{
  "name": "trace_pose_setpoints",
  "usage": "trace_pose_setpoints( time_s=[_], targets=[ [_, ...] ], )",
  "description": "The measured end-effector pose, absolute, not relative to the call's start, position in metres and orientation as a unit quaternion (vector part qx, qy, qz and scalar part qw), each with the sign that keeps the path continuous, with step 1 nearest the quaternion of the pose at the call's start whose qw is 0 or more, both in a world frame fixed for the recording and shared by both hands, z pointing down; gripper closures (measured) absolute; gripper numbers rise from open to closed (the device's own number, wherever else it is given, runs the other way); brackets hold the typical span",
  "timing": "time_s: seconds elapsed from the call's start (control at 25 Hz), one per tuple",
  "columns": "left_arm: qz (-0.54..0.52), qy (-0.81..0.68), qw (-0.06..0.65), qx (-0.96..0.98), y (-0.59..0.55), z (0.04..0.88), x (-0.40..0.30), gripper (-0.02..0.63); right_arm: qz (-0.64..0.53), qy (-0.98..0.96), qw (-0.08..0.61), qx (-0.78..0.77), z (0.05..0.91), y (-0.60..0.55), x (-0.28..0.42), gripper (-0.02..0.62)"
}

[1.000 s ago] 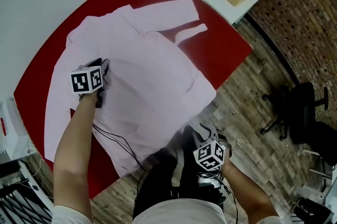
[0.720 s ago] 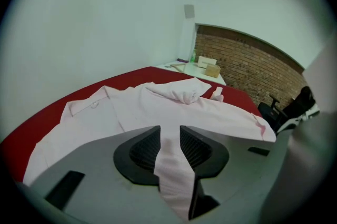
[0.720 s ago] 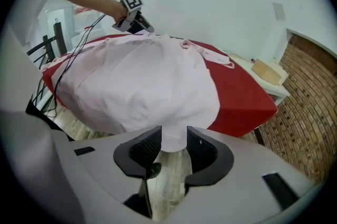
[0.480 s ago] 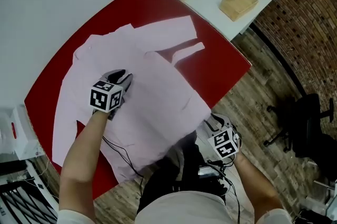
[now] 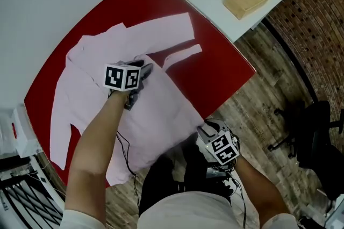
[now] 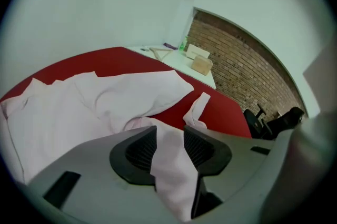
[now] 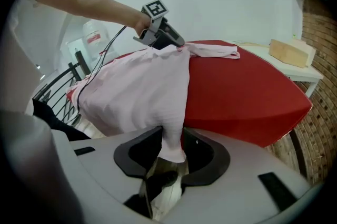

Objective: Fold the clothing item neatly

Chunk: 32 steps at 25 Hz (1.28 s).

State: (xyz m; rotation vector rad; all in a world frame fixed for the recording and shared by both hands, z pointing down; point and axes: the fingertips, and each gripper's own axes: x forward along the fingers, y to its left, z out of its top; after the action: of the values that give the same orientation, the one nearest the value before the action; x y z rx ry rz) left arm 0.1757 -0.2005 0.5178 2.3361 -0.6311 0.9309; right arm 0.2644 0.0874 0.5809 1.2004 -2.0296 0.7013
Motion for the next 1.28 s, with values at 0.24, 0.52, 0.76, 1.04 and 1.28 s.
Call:
trace_pose_setpoints(
  time_s=[0.24, 0.52, 0.76, 1.04, 1.28],
  targets=[
    [0.414, -0.286, 0.278, 0.818, -0.221, 0.540, 0.196, 0.474, 0.284, -0.785, 0.314, 0.453, 0.577, 0.091, 0.260, 0.551],
    [0.379, -0.304, 0.282, 0.828, -0.232, 0.530, 0.204, 0.600, 0.282, -0.786, 0.286, 0.471, 0.565, 0.091, 0.267, 0.566],
    [0.312, -0.289, 0.263, 0.866, -0.240, 0.506, 0.229, 0.601, 0.285, -0.778, 0.272, 0.489, 0.558, 0.091, 0.285, 0.568],
    [0.315, -0.262, 0.257, 0.875, -0.239, 0.500, 0.248, 0.601, 0.294, -0.765, 0.279, 0.501, 0.568, 0.092, 0.289, 0.567],
    [0.340, -0.250, 0.243, 0.873, -0.242, 0.492, 0.201, 0.600, 0.283, -0.759, 0.274, 0.518, 0.555, 0.093, 0.304, 0.529]
  ],
)
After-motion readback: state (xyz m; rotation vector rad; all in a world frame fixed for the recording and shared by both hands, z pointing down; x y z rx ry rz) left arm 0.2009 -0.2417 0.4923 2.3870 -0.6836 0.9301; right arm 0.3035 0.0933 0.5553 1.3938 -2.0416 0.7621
